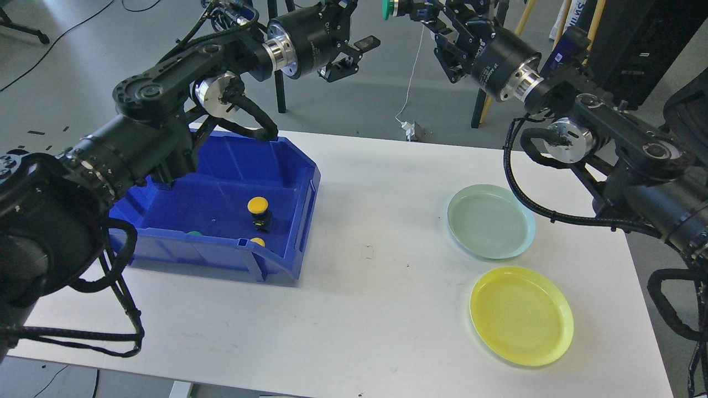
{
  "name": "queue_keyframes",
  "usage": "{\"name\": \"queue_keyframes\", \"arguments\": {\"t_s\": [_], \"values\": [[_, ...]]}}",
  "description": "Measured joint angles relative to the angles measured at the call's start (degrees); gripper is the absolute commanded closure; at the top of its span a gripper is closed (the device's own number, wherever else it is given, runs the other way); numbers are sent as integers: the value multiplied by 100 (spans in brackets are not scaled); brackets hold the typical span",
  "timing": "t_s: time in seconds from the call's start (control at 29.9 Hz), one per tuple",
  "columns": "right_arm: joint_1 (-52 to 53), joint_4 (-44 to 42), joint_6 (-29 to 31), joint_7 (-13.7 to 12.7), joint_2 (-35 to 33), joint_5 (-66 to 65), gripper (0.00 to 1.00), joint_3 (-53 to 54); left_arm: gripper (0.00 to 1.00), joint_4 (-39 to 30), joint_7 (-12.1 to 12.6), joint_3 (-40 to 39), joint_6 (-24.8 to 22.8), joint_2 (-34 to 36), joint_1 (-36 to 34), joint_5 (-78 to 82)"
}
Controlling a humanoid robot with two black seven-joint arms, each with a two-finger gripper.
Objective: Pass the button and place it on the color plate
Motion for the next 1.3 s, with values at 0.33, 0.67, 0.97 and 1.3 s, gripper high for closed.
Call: {"name": "queue_keyframes", "arguments": {"t_s": [0.33, 0.67, 0.97, 1.3], "values": [[-1463, -4, 35, -2, -975, 21, 82, -1052, 2, -143, -62, -89, 1, 763, 128, 225], [-2099, -752, 68, 0, -998, 17, 61, -1708, 1, -124, -66, -114, 0, 855, 128, 196], [-2127, -1188, 9, -16, -815, 35, 25, -1741, 1, -112, -160, -52, 0, 965, 143, 260], [-1783, -1041, 59, -45, -923, 113, 17, -1505, 1, -365, -165, 44, 0, 1436, 145, 731]]}}
